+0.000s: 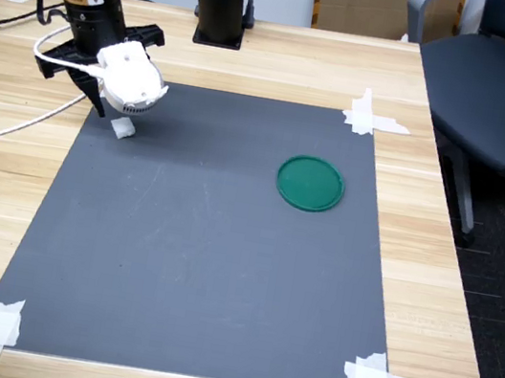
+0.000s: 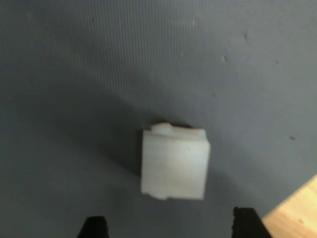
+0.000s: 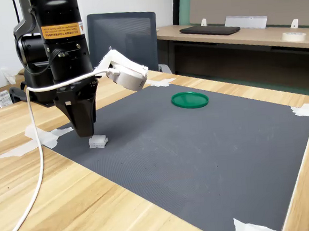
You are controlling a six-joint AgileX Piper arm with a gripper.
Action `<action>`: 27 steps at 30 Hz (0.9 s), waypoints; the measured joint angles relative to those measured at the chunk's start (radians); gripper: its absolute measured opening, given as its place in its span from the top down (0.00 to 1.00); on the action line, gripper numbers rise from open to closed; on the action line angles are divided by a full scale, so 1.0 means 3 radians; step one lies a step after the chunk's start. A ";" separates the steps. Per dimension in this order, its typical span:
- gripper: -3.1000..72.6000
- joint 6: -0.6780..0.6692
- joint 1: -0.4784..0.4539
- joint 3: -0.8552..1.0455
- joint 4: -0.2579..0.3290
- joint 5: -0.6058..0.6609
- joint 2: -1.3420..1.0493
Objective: Grasp a white terminal and put it in the green lid.
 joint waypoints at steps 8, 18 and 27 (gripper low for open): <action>0.31 0.0018 0.0000 0.0000 0.0037 -0.0172 0.0137; 0.31 0.0015 0.0000 0.0000 0.0176 -0.0167 0.0262; 0.39 0.0084 0.0000 0.0000 0.0176 -0.0215 0.0297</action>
